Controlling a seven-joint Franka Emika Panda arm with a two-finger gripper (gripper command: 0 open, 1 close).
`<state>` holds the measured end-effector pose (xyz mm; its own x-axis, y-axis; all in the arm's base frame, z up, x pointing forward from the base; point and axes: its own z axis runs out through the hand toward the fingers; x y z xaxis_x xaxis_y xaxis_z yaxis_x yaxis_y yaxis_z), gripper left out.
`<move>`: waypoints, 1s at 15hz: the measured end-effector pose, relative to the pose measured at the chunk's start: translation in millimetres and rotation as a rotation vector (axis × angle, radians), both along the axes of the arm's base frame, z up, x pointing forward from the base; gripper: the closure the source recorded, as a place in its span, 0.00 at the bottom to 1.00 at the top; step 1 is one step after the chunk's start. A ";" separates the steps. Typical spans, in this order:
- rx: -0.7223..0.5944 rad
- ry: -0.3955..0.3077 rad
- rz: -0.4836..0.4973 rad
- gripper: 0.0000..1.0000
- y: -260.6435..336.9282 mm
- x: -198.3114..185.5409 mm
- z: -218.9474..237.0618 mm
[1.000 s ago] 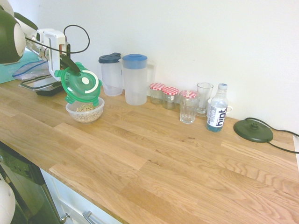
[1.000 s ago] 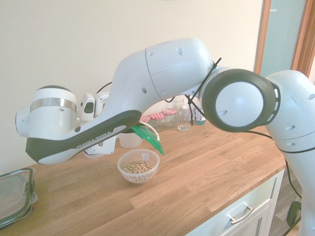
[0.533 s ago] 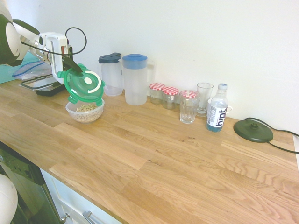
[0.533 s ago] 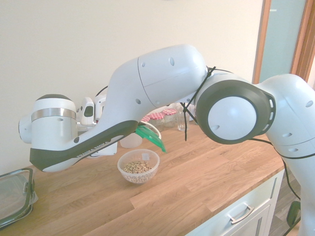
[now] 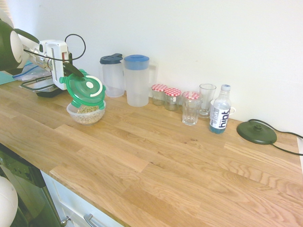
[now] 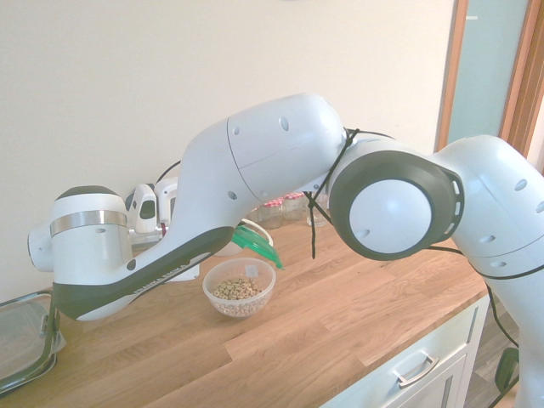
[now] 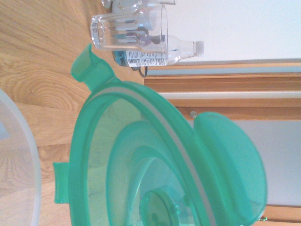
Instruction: Cover the lid of food container
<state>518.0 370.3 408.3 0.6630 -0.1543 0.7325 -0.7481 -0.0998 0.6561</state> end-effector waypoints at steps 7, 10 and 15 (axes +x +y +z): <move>-0.024 0.033 0.013 1.00 6.4 -0.6 -27.1; -0.029 0.027 0.017 1.00 6.3 0.3 -26.3; -0.038 0.012 0.030 1.00 6.7 2.8 -25.1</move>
